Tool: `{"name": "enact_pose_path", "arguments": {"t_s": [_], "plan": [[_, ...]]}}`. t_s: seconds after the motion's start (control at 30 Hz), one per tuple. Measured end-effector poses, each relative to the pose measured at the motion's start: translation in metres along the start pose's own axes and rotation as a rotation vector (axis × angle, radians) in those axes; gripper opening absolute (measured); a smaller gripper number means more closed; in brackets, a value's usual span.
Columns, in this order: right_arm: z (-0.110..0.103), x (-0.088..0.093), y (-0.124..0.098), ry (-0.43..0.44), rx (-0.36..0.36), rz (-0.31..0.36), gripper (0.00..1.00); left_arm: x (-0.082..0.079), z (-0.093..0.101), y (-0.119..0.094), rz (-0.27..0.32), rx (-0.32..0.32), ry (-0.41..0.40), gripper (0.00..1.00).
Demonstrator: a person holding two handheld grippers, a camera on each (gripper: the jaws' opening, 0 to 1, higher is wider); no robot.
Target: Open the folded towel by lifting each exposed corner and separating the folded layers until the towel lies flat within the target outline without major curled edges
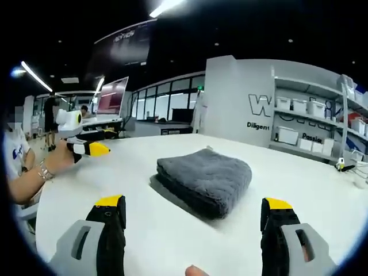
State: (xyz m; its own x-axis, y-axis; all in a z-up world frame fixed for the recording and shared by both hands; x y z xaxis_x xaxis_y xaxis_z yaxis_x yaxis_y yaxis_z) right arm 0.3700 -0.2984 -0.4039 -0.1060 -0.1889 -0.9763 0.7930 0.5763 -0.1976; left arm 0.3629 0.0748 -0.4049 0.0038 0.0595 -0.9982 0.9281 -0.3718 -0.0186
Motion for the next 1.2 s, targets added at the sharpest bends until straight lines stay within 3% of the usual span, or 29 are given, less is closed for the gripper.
{"name": "enact_pose_path", "arguments": {"t_s": [0.77, 1.1, 1.2], "plan": [[0.002, -0.002, -0.002, 0.012, 0.005, 0.018, 0.99, 0.0, 0.001, 0.0, 0.005, 0.003, -0.001, 0.99], [-0.003, -0.012, 0.0, -0.045, 0.006, 0.071, 0.99, -0.001, 0.003, -0.002, 0.008, 0.009, 0.004, 0.99], [-0.005, -0.016, 0.002, -0.028, 0.006, 0.086, 0.93, -0.001, 0.003, -0.001, 0.009, 0.01, 0.005, 0.99]]}}
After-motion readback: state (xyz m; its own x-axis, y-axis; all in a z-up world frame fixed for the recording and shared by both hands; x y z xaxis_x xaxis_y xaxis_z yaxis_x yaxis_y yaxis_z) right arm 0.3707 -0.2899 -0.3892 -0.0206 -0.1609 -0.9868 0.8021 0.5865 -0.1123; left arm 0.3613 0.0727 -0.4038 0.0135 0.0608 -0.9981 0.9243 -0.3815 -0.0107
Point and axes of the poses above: the point that each gripper's makers call its tool centre point, and the gripper's own axes: y roughly forward along the fingers, z roughly to its right, x roughly out of its underside, the point moved 10 cm from there along -y, roughly backward along the fingers, and after that the axes turned 2 degrees about x, right-handed, at the moved point
